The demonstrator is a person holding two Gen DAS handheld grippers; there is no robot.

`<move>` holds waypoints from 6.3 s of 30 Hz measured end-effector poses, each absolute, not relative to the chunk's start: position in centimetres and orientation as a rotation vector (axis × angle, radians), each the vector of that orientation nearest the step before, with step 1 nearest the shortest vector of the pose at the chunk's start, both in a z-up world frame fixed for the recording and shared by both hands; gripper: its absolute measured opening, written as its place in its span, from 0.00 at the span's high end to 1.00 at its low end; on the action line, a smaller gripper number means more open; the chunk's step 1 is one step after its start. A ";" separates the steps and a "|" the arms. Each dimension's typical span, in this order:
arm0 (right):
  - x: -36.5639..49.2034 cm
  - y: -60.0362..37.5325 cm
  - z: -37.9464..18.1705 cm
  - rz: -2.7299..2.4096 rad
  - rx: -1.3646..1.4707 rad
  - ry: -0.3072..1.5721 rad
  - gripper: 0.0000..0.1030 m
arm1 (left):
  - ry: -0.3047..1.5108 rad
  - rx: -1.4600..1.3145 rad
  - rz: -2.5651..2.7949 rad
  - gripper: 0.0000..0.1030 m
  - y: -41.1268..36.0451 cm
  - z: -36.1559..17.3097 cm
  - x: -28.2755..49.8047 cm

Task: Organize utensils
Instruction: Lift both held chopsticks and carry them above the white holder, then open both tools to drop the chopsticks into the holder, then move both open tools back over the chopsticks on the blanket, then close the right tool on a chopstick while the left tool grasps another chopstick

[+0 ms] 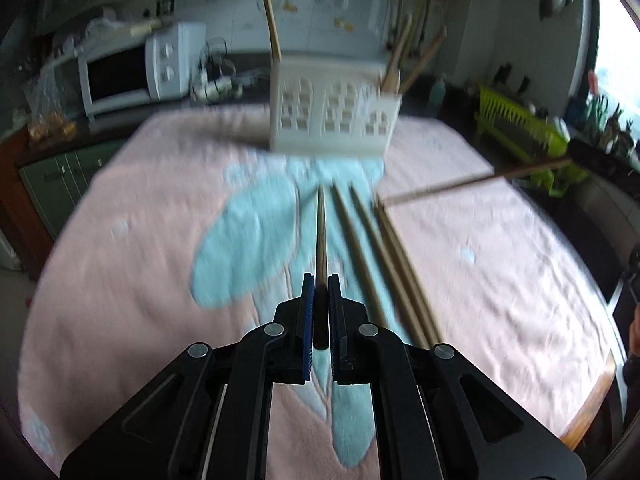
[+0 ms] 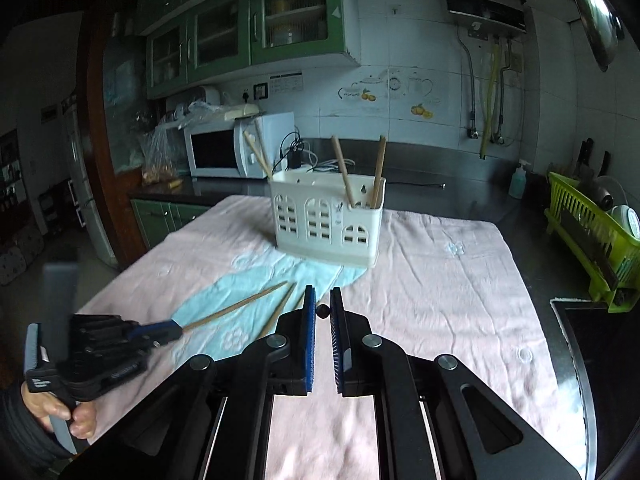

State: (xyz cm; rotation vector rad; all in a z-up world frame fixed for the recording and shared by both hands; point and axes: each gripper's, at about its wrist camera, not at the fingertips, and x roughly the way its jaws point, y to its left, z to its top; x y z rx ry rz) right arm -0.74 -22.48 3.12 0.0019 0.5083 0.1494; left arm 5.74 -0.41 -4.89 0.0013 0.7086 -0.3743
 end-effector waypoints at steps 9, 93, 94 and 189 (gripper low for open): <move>2.7 -23.2 5.3 0.175 0.050 0.477 0.93 | 0.566 -0.036 -0.363 0.95 -0.5 -0.5 8.1; 19.5 -28.3 16.6 0.187 -0.005 0.373 0.57 | 0.371 -0.081 -0.312 0.48 -3.2 14.0 22.6; 18.4 -28.6 16.5 0.183 0.000 0.369 0.54 | 0.365 -0.081 -0.307 0.43 -3.0 13.9 21.8; -0.8 -18.6 -11.1 0.086 -0.028 0.900 0.93 | 0.765 -0.036 -0.309 0.24 0.9 -8.2 2.7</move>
